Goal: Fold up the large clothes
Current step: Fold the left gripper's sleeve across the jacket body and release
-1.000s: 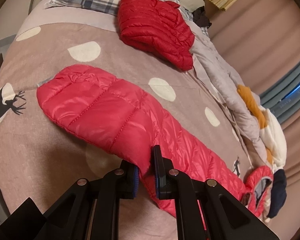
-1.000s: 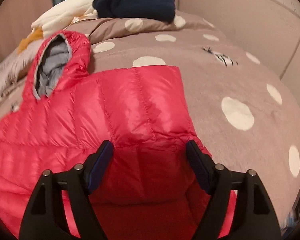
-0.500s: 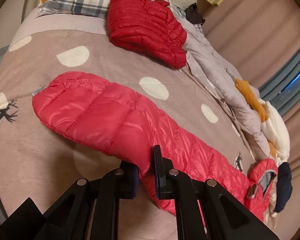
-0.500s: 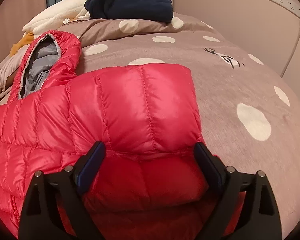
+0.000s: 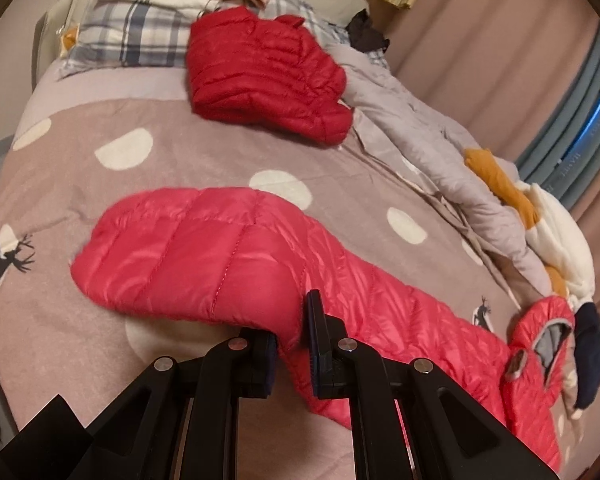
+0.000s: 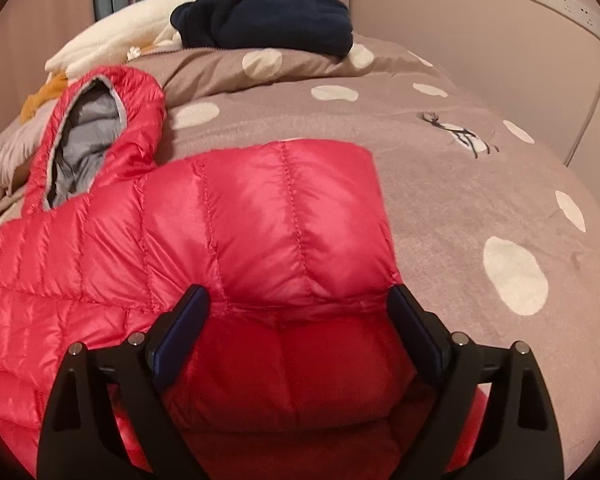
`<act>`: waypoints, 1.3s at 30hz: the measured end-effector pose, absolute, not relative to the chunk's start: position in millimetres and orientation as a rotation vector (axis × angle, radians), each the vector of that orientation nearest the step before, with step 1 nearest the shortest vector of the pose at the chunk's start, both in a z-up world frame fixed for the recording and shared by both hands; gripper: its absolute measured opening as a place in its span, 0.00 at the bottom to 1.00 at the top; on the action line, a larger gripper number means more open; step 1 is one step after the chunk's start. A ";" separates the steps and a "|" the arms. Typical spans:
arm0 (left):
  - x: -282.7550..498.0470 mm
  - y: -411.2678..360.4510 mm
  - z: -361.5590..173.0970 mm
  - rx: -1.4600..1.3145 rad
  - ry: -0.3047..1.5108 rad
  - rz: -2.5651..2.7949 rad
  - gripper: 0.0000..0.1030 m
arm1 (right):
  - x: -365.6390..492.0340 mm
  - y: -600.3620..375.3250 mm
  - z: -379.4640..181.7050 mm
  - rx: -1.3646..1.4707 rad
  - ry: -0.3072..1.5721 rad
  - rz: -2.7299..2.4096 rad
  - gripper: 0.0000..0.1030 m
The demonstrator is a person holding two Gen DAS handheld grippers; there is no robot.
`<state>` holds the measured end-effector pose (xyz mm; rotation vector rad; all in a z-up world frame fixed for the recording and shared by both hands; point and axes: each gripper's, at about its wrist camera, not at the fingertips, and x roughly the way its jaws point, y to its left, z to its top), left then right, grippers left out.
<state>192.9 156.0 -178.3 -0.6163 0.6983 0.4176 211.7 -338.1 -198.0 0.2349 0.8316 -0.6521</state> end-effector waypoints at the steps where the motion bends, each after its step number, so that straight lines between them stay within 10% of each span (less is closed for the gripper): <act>1: 192.4 152.9 -176.9 -0.608 0.697 0.421 0.07 | 208.8 -338.2 -193.7 0.239 0.834 -0.647 0.86; 31: 187.5 -120.7 -152.1 -0.106 0.726 -0.134 0.08 | 58.9 -303.2 -31.3 0.219 0.473 -0.590 0.87; 39: 181.1 -111.1 -151.6 -0.191 0.709 0.003 0.63 | 51.7 -310.9 -29.5 0.203 0.481 -0.600 0.87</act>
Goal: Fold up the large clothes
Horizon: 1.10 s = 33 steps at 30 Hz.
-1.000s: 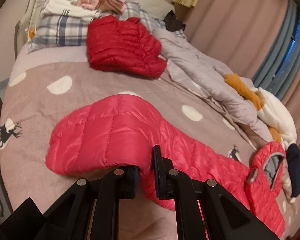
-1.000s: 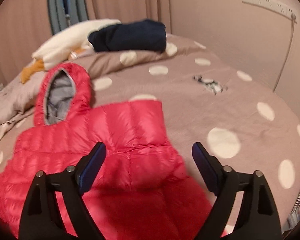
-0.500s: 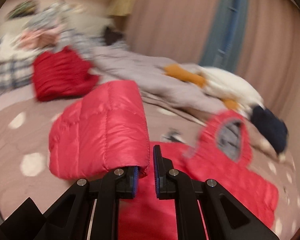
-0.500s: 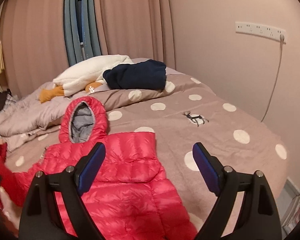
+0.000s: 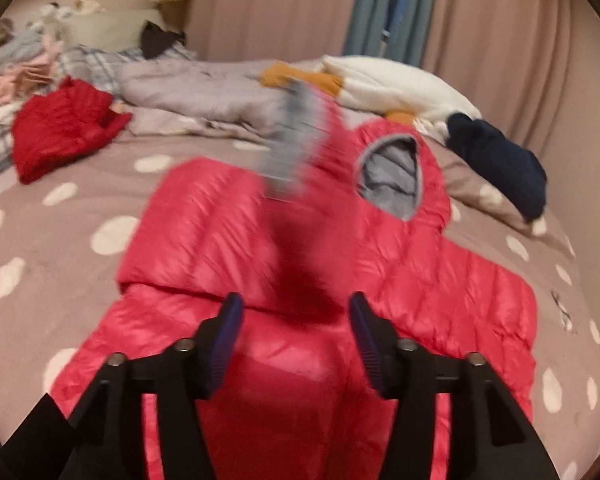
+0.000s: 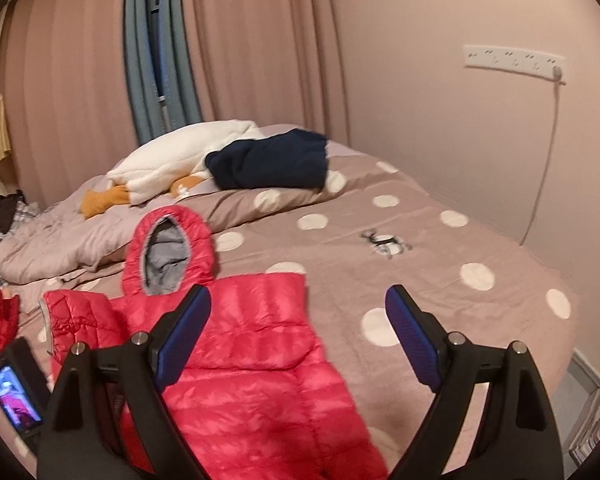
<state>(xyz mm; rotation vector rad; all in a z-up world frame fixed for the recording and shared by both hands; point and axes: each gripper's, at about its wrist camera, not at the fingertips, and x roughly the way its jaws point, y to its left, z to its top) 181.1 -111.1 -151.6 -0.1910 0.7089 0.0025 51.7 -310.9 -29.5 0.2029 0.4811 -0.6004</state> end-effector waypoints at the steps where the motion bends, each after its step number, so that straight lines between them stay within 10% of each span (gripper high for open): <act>1: 175.0 -115.3 -150.1 -0.186 0.693 0.000 0.73 | 50.3 -313.0 -28.8 0.202 0.480 -0.609 0.87; 4: 160.9 -119.5 -141.1 -0.164 0.639 -0.043 0.86 | 48.0 -319.5 -28.5 0.238 0.490 -0.593 0.88; 33: 156.4 11.1 -154.2 -0.204 0.504 0.312 0.90 | 188.8 -295.6 -116.2 0.375 0.725 -0.216 0.95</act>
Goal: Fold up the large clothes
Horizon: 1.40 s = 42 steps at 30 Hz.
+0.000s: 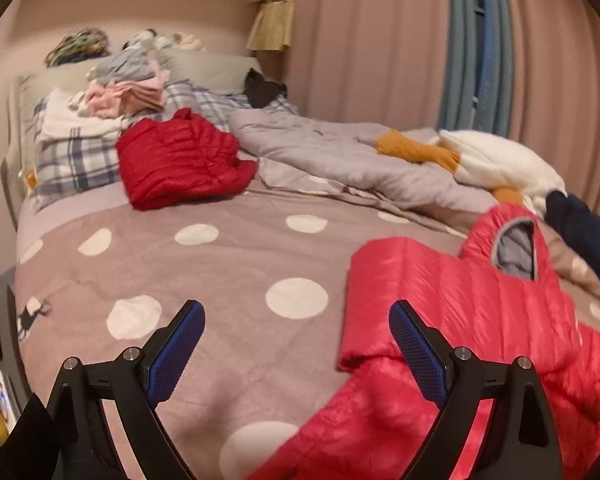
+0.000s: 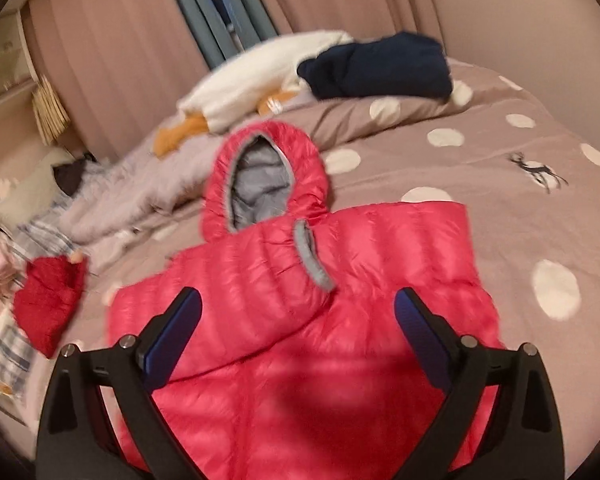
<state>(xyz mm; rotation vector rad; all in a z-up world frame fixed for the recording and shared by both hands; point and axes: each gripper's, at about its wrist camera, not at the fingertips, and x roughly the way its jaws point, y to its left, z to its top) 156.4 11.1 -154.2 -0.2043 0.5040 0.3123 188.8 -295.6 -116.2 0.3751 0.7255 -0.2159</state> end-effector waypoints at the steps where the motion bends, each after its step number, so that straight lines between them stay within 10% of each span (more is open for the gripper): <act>1: 158.7 13.6 -154.5 -0.210 0.506 0.310 0.90 | 201.1 -297.0 -126.5 0.348 0.741 -0.236 0.94; 3: 165.2 16.2 -154.3 -0.213 0.522 0.316 0.90 | 216.4 -299.9 -146.0 0.312 0.744 -0.253 0.92; 8: 174.2 16.2 -154.5 -0.259 0.532 0.304 0.90 | 234.1 -305.1 -188.1 0.337 0.765 -0.186 0.19; 13: 182.2 7.4 -159.2 -0.284 0.569 0.275 0.90 | 209.0 -327.0 -160.8 0.314 0.702 -0.400 0.19; 20: 187.2 -28.9 -156.4 -0.193 0.528 0.118 0.90 | 172.4 -348.7 -156.3 0.336 0.750 -0.427 0.58; 25: 183.6 -56.4 -158.3 -0.078 0.450 0.071 0.86 | 157.1 -335.9 -126.0 0.279 0.635 -0.432 0.66; 28: 199.8 -62.7 -176.6 -0.080 0.534 0.015 0.68 | 160.8 -327.9 -127.5 0.258 0.616 -0.390 0.63; 31: 227.5 -57.6 -205.2 -0.140 0.696 -0.024 0.60 | 178.3 -324.2 -160.0 0.248 0.729 -0.347 0.38; 42: 239.9 -65.4 -229.6 -0.135 0.782 -0.067 0.60 | 197.3 -317.9 -203.3 0.225 0.810 -0.369 0.44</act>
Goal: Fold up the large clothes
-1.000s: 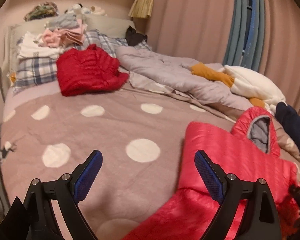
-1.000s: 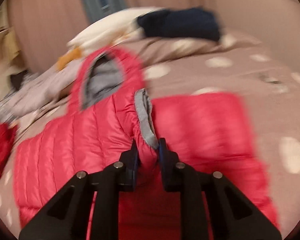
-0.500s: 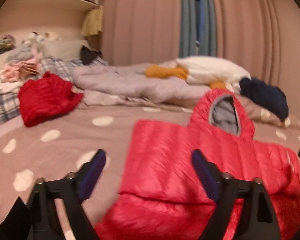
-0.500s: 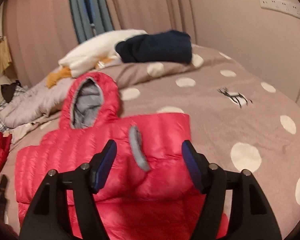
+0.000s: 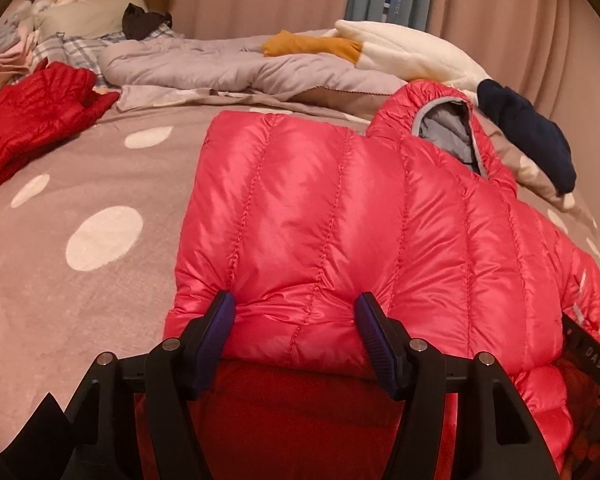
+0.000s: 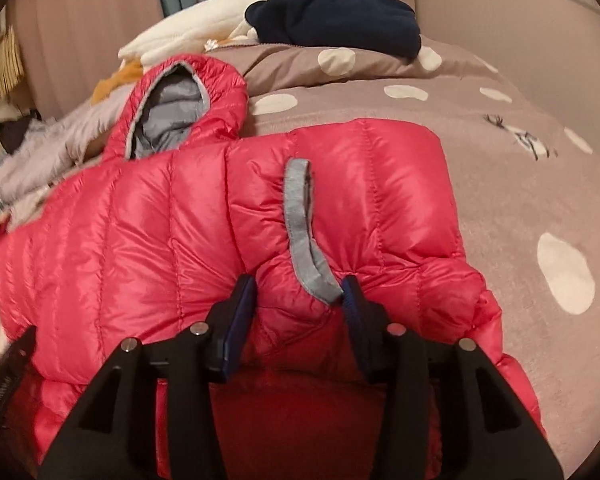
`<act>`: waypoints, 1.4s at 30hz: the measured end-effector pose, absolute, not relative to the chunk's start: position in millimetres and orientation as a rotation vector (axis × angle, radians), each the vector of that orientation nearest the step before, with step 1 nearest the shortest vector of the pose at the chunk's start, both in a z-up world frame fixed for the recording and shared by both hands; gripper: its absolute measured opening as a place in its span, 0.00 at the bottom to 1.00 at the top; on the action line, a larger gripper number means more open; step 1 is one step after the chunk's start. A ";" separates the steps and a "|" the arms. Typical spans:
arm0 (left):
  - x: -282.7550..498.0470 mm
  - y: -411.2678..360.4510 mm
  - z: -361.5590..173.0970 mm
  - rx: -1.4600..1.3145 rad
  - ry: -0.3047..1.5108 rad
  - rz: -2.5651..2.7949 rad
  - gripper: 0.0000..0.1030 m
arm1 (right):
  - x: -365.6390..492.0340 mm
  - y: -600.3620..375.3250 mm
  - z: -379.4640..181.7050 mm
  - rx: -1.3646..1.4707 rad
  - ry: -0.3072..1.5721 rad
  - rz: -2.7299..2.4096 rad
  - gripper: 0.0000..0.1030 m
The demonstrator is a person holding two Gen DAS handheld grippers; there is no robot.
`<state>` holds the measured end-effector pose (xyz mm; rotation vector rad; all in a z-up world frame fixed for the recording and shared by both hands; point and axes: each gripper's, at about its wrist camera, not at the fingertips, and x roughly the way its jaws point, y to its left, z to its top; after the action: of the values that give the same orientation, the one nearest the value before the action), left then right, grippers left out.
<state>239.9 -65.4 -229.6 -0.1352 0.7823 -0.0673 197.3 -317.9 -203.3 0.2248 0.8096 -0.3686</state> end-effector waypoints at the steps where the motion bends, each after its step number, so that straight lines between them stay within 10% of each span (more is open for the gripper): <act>1: 239.3 -65.9 -229.6 -0.134 0.784 -0.066 0.60 | 198.6 -314.9 -204.1 0.201 0.815 -0.379 0.44; 21: 188.2 -50.7 -181.7 -0.109 0.658 0.028 0.60 | 195.8 -314.4 -204.2 0.166 0.810 -0.405 0.48; 30: 165.4 3.2 -159.2 -0.251 0.534 0.216 0.60 | 191.6 -314.1 -202.4 0.209 0.789 -0.346 0.65; 42: 172.8 16.7 -177.2 -0.221 0.650 0.347 0.23 | 196.7 -306.4 -205.9 0.162 0.808 -0.369 0.69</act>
<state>172.8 16.7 -177.2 -0.2207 0.6500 0.3472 196.7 -306.4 -205.9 0.1618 0.8080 -0.3693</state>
